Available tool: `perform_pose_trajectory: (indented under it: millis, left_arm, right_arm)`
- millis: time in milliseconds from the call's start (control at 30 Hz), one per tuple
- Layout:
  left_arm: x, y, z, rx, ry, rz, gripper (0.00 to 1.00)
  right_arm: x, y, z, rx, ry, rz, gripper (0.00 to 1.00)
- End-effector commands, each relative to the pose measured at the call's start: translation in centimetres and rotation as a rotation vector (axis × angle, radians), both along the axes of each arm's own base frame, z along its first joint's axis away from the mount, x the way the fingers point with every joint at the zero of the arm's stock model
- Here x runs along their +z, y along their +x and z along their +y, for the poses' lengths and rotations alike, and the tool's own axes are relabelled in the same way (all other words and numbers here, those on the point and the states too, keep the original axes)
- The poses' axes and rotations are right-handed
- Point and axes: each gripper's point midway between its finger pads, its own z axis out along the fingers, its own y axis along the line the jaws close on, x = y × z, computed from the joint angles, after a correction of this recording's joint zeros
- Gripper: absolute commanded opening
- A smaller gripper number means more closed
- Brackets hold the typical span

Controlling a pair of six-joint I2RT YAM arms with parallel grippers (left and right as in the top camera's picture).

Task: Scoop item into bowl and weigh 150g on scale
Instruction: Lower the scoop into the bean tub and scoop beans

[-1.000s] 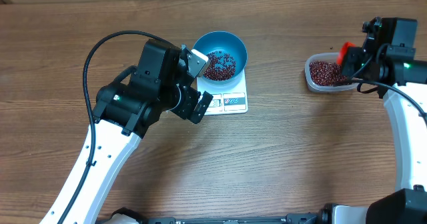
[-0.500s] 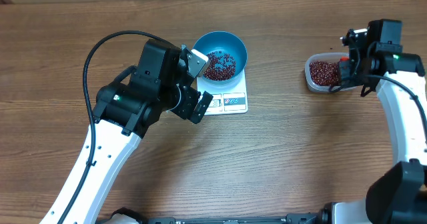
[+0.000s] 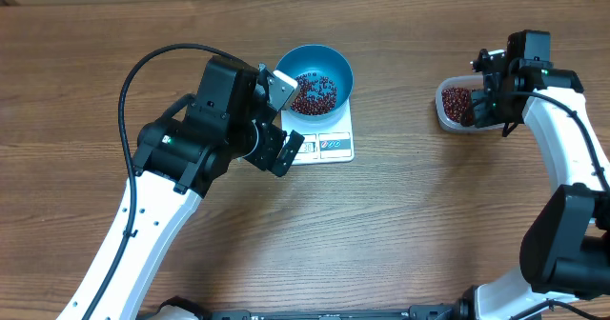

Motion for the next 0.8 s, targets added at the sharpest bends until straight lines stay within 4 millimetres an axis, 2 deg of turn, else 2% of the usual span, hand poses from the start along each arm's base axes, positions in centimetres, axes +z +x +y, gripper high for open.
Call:
perform_pose_trajectory:
  millis: [0, 167, 533, 767]
  left_arm:
    - [0.1, 0.1, -0.3, -0.001, -0.016, 0.006, 1.00]
    - [0.1, 0.1, -0.3, -0.001, -0.016, 0.006, 1.00]
    - [0.1, 0.1, -0.3, -0.001, -0.016, 0.006, 1.00]
    - [0.1, 0.1, -0.3, 0.000, -0.016, 0.006, 1.00]
  right_arm:
    - [-0.4, 0.3, 2.8, 0.055, 0.151, -0.003, 0.04]
    - [0.0, 0.1, 3.8, 0.108, 0.271, -0.020, 0.04]
    - [1.2, -0.7, 1.8, 0.058, 0.474, -0.066, 0.04]
    - [-0.2, -1.3, 1.4, 0.039, 0.483, -0.053, 0.04]
